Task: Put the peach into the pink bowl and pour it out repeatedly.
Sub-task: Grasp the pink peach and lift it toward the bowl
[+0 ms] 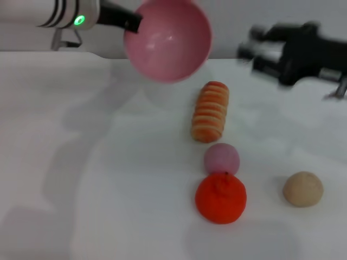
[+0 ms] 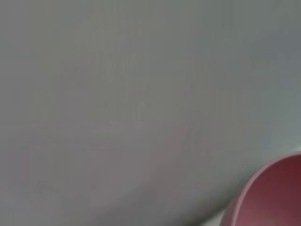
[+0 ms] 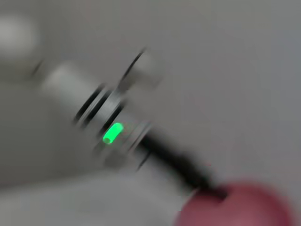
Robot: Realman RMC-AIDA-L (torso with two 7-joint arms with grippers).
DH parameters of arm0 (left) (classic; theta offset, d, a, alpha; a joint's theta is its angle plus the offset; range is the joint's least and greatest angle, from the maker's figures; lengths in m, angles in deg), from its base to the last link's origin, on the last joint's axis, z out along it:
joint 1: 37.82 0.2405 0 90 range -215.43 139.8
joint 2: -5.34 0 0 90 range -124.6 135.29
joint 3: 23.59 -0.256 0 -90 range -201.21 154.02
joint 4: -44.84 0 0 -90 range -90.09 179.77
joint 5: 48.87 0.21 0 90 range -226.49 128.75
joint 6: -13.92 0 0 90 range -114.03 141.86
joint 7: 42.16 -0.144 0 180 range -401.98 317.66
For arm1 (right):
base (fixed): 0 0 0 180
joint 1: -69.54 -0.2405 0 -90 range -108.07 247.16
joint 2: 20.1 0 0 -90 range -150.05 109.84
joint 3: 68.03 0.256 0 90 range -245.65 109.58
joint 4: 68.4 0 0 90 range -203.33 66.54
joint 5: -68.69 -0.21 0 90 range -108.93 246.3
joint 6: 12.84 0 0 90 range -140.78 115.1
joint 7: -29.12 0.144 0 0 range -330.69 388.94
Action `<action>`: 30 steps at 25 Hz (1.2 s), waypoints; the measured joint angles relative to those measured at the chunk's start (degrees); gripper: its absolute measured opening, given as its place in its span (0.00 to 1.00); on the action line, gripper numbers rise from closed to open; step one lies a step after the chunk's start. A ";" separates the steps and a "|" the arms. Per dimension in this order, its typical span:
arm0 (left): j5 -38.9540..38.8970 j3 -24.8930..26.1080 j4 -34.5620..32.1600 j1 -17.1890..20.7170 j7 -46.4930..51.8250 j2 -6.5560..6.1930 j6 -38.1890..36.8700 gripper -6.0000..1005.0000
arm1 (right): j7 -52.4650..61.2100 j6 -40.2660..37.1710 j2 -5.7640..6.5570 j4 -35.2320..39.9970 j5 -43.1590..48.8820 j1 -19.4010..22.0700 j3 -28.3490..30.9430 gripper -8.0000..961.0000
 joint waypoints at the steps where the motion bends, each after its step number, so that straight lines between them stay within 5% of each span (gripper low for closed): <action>1: 0.00 0.00 0.00 0.00 0.00 0.00 0.00 0.05 | 5.85 -2.84 -0.05 4.60 6.59 -0.72 -1.18 0.41; 5: 2.93 2.15 -0.32 0.34 0.47 -0.56 -5.73 0.05 | 25.56 -14.50 0.01 14.42 25.33 -6.16 -3.64 0.41; 6: 2.93 2.15 -0.32 0.34 0.47 -0.56 -5.73 0.05 | 33.76 -19.47 0.03 16.11 33.83 -10.19 -4.81 0.41; 11: 3.74 2.88 0.11 1.68 0.35 -0.66 -7.11 0.05 | 42.25 -22.70 -0.04 14.10 46.02 -15.84 -8.98 0.41; 16: 3.75 2.90 0.22 1.84 0.13 -0.51 -7.16 0.05 | 45.14 -18.04 -0.25 6.13 52.32 -18.45 -12.90 0.41; 30: 3.58 0.21 0.01 1.92 0.01 0.48 -8.53 0.05 | 47.52 -0.50 -0.48 -9.49 52.41 -20.59 -19.83 0.41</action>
